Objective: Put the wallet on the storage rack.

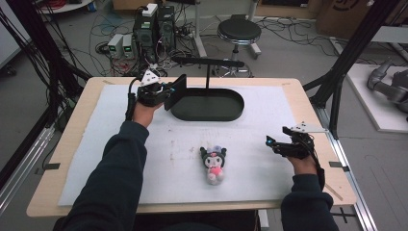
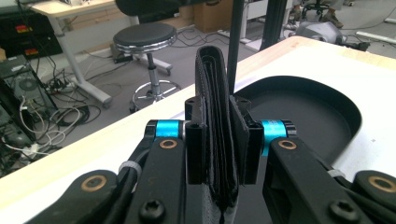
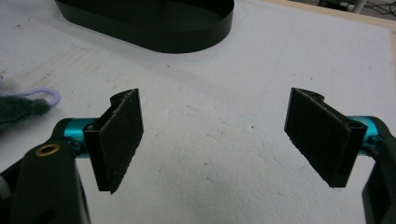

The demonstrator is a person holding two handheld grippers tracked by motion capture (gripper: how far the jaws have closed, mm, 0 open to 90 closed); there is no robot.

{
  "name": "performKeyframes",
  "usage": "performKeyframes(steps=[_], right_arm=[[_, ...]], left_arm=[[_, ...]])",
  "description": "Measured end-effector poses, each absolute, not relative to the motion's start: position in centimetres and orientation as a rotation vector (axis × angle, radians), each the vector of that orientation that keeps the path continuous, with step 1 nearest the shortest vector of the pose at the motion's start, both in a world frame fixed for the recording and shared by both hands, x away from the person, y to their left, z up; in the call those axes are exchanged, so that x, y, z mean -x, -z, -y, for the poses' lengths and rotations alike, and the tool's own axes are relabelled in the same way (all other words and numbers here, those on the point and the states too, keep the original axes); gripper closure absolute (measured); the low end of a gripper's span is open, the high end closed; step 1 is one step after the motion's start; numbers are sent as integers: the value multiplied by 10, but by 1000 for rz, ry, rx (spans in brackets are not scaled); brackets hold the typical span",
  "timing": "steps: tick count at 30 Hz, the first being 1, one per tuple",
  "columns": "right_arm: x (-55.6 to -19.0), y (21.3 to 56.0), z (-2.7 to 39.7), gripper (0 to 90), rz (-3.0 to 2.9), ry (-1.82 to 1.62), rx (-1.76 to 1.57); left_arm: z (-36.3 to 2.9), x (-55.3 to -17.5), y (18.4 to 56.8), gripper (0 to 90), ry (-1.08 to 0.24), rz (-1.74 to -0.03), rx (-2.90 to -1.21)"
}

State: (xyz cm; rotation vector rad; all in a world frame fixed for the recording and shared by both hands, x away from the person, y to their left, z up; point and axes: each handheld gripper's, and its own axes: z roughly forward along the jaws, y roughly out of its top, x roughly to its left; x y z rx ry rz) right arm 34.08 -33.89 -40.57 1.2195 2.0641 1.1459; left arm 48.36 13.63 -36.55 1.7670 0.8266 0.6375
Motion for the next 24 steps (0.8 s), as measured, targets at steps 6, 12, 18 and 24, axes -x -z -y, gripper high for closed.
performKeyframes(steps=[6,12,18,24], right_arm=[[-339,405,342,198,-2054,-1158,-1228],[-337,405,346,197,-2036,-1162,-1247],[-335,405,349,197,-2033,-1160,-1253],[-335,405,347,197,-2034,-1166,-1249]], left_arm=[[-115,-503,375,770,-650,-824,-1829],[-95,-513,386,770,-767,-810,-1924],[-84,-518,395,770,-856,-804,-1972],[-82,-519,397,587,-640,-862,-1935]])
